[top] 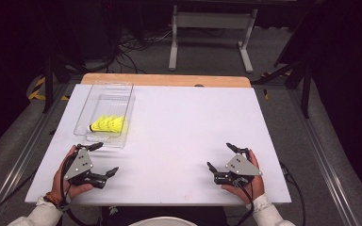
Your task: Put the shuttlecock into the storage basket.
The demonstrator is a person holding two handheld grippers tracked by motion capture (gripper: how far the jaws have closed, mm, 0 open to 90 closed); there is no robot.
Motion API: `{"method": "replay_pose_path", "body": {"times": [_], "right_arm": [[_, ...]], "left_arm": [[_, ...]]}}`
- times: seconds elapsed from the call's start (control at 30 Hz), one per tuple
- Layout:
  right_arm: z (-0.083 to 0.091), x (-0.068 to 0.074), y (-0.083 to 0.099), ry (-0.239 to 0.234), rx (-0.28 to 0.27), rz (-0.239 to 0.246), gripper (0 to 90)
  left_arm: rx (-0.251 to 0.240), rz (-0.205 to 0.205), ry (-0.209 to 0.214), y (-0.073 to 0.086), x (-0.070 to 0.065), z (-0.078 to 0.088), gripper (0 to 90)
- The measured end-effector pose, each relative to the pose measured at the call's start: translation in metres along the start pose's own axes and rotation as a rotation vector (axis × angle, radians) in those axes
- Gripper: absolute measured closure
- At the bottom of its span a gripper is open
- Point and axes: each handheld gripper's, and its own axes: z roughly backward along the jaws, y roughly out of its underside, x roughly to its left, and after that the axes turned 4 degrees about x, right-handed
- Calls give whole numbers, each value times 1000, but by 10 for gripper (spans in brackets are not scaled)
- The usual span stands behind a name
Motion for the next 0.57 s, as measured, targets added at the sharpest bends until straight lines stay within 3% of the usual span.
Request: {"method": "replay_pose_path", "body": {"times": [0.37,0.57], "right_arm": [[0,-5,2,12,-12,-25,101],[-1,-6,3,15,-15,-41,101]], "left_arm": [[4,12,7,0,2,-4,47],[17,31,-12,0,3,-5,49]]}}
